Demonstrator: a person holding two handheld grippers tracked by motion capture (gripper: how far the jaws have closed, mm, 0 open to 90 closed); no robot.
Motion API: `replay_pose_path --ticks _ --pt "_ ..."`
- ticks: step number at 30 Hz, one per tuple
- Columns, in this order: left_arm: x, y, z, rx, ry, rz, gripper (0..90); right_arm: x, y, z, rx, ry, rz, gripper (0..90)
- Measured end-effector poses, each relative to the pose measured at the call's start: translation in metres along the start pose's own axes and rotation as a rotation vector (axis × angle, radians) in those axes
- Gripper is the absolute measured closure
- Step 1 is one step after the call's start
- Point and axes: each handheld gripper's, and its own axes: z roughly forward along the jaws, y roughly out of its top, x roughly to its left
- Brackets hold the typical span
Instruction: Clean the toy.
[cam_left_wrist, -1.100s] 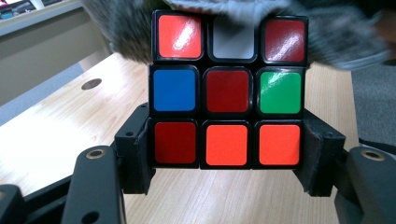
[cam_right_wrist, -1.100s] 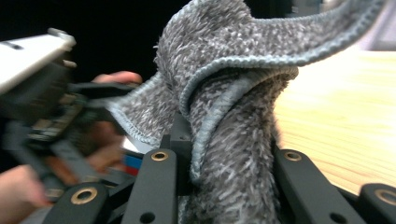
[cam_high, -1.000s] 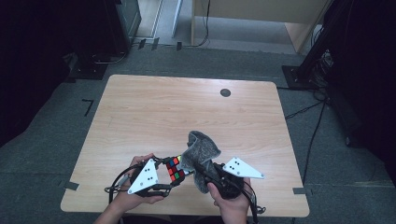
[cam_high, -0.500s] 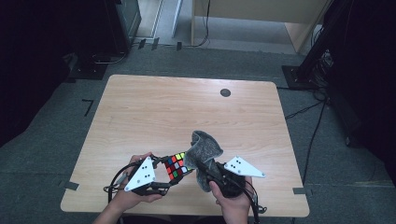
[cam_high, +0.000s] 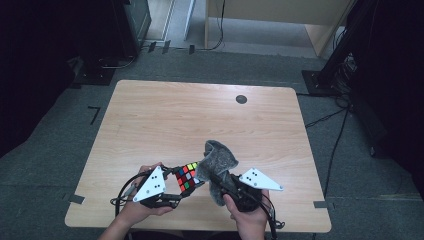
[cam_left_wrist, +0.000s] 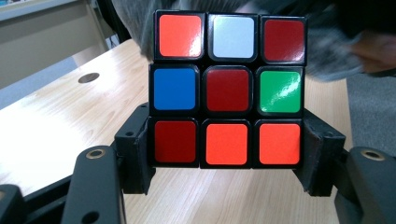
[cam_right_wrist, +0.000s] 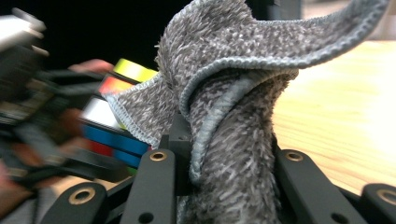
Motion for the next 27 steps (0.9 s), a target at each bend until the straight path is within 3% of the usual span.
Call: replay_pose_path --ticks 3,5,7,9,12,16,19,22,24,27 --pt "-0.005 0.000 0.005 0.013 -0.007 0.018 34.4 0.014 0.003 0.002 -0.009 0.044 -0.048 70.3" --pt "-0.006 0.001 0.004 0.008 -0.006 0.015 34.4 0.015 0.002 0.003 -0.006 0.038 -0.054 70.2" --pt "-0.003 0.002 0.000 -0.010 -0.013 0.002 34.4 0.007 0.000 0.003 0.003 0.013 -0.034 70.3" --pt "0.001 0.002 -0.004 -0.034 -0.006 -0.018 34.4 -0.005 -0.002 0.002 0.026 -0.053 -0.026 70.4" --pt "0.008 0.003 -0.011 -0.072 0.000 -0.059 34.4 -0.017 -0.004 0.002 0.039 -0.062 -0.013 70.5" --pt "0.017 0.002 -0.019 -0.141 -0.009 -0.139 34.4 -0.014 -0.006 0.009 0.043 -0.025 -0.080 70.6" --pt "0.023 -0.001 -0.021 -0.207 -0.058 -0.226 34.4 -0.004 -0.011 0.018 0.045 0.045 -0.159 70.7" --pt "0.024 -0.002 -0.020 -0.205 -0.065 -0.235 34.4 0.009 -0.019 0.028 0.071 0.098 -0.258 71.0" --pt "0.025 -0.002 -0.021 -0.207 -0.064 -0.242 34.4 0.014 -0.024 0.033 0.099 0.097 -0.309 70.9" --pt "0.027 -0.003 -0.022 -0.210 -0.061 -0.252 34.4 0.013 -0.026 0.036 0.119 0.098 -0.332 70.9"
